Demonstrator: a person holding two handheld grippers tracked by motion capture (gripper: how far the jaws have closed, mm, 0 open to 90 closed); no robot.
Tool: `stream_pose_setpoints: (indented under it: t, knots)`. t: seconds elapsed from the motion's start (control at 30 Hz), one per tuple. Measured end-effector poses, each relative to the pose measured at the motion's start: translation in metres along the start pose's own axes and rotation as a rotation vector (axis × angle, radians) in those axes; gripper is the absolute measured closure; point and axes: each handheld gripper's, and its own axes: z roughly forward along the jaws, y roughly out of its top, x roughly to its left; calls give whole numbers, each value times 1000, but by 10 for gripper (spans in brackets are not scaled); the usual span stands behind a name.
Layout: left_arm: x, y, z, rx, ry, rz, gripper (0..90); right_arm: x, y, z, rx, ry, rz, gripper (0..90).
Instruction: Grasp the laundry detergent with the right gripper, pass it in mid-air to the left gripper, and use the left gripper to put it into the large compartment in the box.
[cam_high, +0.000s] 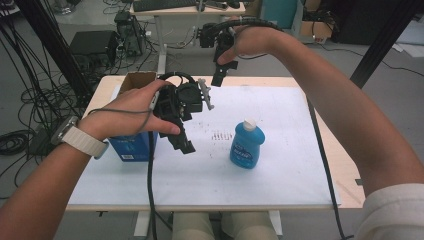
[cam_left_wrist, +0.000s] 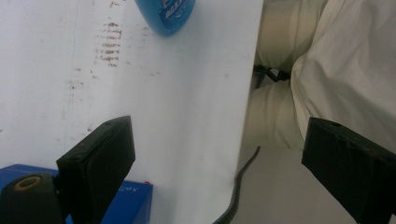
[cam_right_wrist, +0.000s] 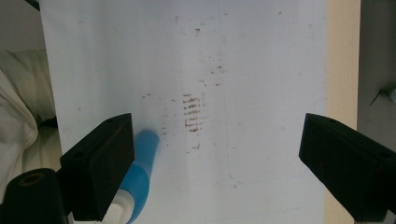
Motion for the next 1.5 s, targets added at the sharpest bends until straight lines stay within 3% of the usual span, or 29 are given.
stream_pose_setpoints:
  t: [0.17,0.4,0.63,0.8,1.07,1.5]
  knots:
    - [-1,1,-1,6,0,9,95,1,-1,-4,-6,-5,2,107]
    - [-3,3,3,-9,2,-19,75,2,-7,-14,-37,-20,26,73]
    - [-4,2,2,-18,10,-19,78,5,-12,-23,-39,-23,32,76]
    - [-5,3,3,5,5,-15,80,15,-20,-36,-35,-26,55,72]
    - [-6,3,4,-9,9,-3,81,26,-39,-47,-36,-36,83,71]
    - [-6,3,6,-3,10,13,82,43,-67,-42,-32,-34,114,61]
